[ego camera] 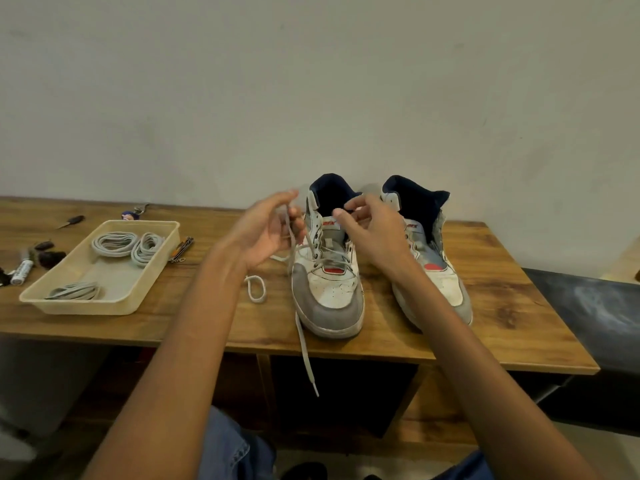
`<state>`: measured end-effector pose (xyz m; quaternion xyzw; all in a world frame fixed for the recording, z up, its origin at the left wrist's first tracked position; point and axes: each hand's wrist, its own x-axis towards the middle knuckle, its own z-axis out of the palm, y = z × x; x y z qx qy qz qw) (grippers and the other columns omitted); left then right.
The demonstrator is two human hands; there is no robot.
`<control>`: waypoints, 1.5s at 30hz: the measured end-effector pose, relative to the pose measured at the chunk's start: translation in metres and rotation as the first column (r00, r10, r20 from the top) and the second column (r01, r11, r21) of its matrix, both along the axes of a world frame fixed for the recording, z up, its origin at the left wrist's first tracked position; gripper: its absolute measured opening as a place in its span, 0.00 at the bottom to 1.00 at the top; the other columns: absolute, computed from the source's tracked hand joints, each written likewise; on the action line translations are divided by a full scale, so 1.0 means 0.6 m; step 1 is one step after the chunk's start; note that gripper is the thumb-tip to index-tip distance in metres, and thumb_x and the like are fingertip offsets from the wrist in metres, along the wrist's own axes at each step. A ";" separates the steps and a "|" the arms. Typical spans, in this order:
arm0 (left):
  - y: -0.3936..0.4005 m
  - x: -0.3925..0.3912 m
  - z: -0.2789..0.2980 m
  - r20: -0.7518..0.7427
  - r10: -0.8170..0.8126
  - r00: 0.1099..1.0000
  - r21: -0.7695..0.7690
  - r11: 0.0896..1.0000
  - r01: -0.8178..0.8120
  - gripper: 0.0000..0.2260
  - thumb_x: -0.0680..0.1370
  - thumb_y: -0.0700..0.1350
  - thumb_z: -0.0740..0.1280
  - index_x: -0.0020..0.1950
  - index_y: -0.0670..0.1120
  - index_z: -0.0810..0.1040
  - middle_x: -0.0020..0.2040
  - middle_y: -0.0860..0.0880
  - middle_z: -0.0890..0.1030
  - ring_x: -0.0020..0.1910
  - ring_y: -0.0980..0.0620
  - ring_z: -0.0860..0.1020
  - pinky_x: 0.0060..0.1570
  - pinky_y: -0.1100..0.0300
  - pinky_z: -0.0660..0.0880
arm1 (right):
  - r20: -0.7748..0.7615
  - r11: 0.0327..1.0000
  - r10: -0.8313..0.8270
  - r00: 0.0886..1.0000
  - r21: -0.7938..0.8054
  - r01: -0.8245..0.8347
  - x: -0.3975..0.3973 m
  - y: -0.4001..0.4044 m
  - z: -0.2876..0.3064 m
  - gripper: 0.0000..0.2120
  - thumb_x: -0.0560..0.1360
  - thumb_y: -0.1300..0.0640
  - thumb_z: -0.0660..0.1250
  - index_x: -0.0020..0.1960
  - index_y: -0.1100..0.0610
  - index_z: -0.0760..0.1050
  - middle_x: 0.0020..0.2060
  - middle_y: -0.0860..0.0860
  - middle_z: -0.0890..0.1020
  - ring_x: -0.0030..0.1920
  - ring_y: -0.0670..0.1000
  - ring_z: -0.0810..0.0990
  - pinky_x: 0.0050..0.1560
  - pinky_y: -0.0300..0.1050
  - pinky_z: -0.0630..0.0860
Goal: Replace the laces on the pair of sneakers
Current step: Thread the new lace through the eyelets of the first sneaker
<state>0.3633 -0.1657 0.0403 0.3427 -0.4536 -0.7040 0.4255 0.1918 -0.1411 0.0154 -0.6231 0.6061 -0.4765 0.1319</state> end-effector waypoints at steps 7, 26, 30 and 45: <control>0.014 -0.020 0.004 -0.128 -0.002 0.992 -0.130 0.991 -0.014 0.10 0.81 0.41 0.55 0.56 0.46 0.75 0.41 0.50 0.84 0.42 0.53 0.82 0.46 0.59 0.78 | 0.103 0.964 0.241 0.965 0.086 -0.250 0.053 0.019 0.007 0.15 0.79 0.47 0.61 0.59 0.56 0.70 0.42 0.47 0.79 0.41 0.47 0.79 0.43 0.46 0.78; 0.002 -0.031 -0.008 -0.081 0.340 0.937 -0.140 0.927 -0.348 0.08 0.78 0.33 0.61 0.46 0.43 0.77 0.34 0.49 0.82 0.31 0.57 0.81 0.34 0.63 0.79 | 0.747 0.847 0.423 0.513 -0.124 -0.518 0.043 0.041 0.064 0.16 0.76 0.66 0.66 0.61 0.59 0.68 0.36 0.54 0.82 0.37 0.52 0.80 0.39 0.40 0.78; -0.003 -0.031 -0.013 -0.028 0.505 0.863 -0.088 0.859 -0.505 0.09 0.80 0.33 0.59 0.46 0.41 0.76 0.40 0.47 0.79 0.30 0.54 0.80 0.35 0.64 0.79 | 0.663 0.814 0.438 0.608 -0.004 -0.582 0.025 0.045 0.065 0.03 0.77 0.61 0.64 0.51 0.58 0.74 0.34 0.51 0.76 0.31 0.47 0.75 0.38 0.40 0.75; -0.036 0.007 -0.055 0.629 0.639 0.443 -0.441 0.762 -0.474 0.10 0.79 0.34 0.59 0.46 0.38 0.81 0.47 0.42 0.80 0.42 0.40 0.82 0.45 0.49 0.80 | 0.462 0.317 0.691 0.557 0.498 -0.807 -0.052 0.065 0.108 0.03 0.75 0.66 0.64 0.47 0.64 0.76 0.38 0.57 0.84 0.37 0.51 0.84 0.36 0.38 0.80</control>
